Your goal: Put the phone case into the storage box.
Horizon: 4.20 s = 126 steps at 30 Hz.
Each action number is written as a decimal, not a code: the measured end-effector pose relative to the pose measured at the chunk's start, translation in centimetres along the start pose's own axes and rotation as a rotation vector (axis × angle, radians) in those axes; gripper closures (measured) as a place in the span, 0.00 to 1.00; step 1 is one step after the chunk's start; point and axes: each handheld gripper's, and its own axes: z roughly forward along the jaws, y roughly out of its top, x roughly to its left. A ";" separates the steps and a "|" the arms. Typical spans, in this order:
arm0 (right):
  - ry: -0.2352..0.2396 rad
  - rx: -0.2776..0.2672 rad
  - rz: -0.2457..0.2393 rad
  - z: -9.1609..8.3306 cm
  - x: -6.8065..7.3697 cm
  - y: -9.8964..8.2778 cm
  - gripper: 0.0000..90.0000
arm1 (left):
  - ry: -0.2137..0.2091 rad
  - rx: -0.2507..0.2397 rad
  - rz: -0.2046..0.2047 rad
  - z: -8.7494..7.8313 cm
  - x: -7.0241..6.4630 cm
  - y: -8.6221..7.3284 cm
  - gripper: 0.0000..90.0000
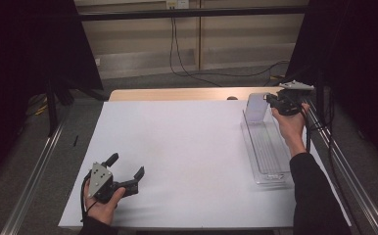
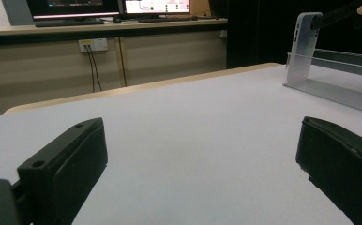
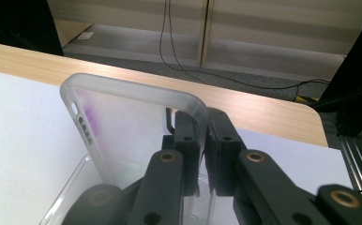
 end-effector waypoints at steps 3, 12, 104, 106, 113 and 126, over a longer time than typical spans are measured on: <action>0.000 0.002 0.003 0.0 0.0 0.0 0.93 | -0.002 0.000 -0.001 0.0 0.0 0.0 0.02; -0.001 0.001 0.009 0.1 0.0 -0.1 0.90 | -0.001 0.004 0.014 0.0 0.0 0.0 0.03; 0.071 -0.261 -0.053 -4.9 1.0 -3.2 0.00 | -0.013 -0.037 -0.035 0.0 0.2 0.4 0.03; 0.066 -0.267 -0.061 -5.1 1.1 -3.2 0.00 | -0.010 -0.037 -0.041 0.0 0.1 0.4 0.03; 0.079 -0.293 -0.058 -6.0 1.2 -3.5 0.01 | -0.012 -0.031 -0.028 0.0 0.1 0.4 0.03; 0.084 -0.301 -0.052 -7.5 1.0 -4.4 0.00 | -0.020 -0.027 -0.048 0.1 0.0 0.3 0.03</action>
